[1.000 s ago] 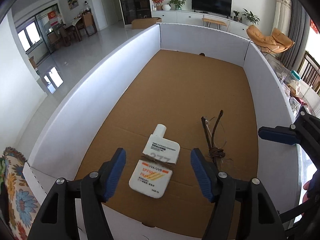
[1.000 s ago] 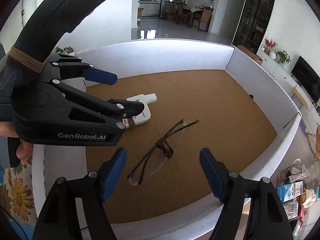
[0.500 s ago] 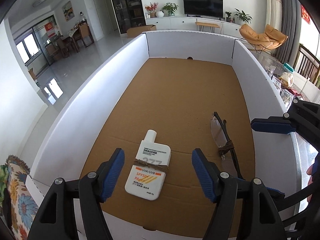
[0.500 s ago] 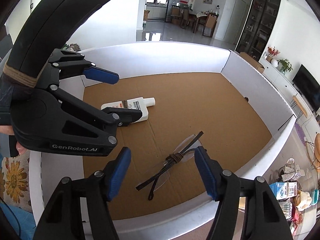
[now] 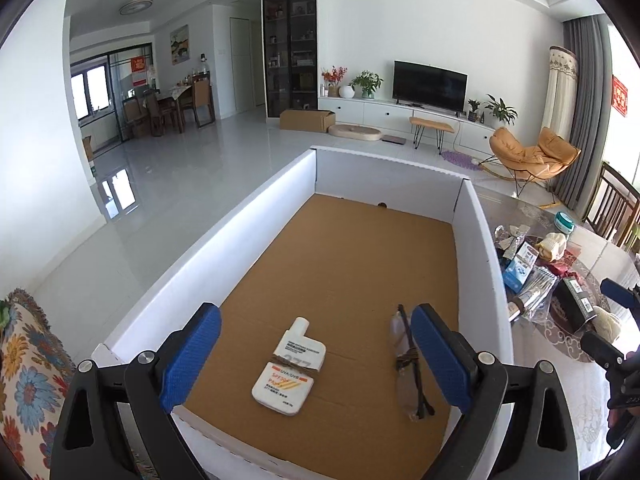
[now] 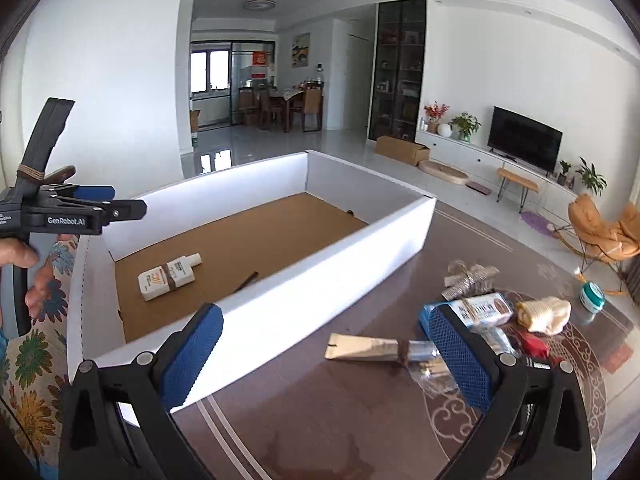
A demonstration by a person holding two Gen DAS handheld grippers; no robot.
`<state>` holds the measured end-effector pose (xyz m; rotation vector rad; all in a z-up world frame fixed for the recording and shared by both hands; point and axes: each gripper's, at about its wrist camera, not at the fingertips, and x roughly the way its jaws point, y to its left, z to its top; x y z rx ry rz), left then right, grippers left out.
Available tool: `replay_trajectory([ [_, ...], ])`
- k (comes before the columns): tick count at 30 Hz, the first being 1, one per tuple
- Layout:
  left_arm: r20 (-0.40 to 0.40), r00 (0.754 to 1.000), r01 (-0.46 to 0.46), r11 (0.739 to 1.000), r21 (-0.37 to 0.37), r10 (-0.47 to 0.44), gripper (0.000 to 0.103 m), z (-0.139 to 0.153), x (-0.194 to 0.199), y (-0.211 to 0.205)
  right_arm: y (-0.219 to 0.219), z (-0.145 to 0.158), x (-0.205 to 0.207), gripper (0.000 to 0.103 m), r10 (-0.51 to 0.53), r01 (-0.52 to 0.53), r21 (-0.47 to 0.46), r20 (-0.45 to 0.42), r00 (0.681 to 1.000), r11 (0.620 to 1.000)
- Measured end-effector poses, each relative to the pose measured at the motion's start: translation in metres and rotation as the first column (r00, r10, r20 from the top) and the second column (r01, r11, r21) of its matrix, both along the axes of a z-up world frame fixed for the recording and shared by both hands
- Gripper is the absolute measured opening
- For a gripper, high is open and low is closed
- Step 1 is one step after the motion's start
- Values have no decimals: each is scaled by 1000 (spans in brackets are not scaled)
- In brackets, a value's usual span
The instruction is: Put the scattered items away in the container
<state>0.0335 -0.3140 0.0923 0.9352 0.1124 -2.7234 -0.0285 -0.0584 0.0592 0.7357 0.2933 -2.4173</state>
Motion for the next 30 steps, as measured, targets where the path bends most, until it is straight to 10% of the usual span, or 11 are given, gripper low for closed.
replay_trajectory([
  [7, -23, 978, 208, 978, -4, -208, 97, 22, 6, 109, 156, -49, 24, 103, -307, 297, 81, 177, 935, 952],
  [14, 67, 897, 435, 899, 59, -438, 97, -5, -2, 228, 279, -87, 64, 103, -534, 514, 147, 278, 798, 845],
  [22, 229, 816, 527, 846, 84, -531, 97, -81, -30, 323, 308, -107, 73, 103, -608, 578, 192, 304, 733, 793],
  [30, 283, 806, 517, 851, 93, -521, 97, -122, -58, 349, 308, -108, 73, 103, -605, 579, 179, 283, 744, 795],
])
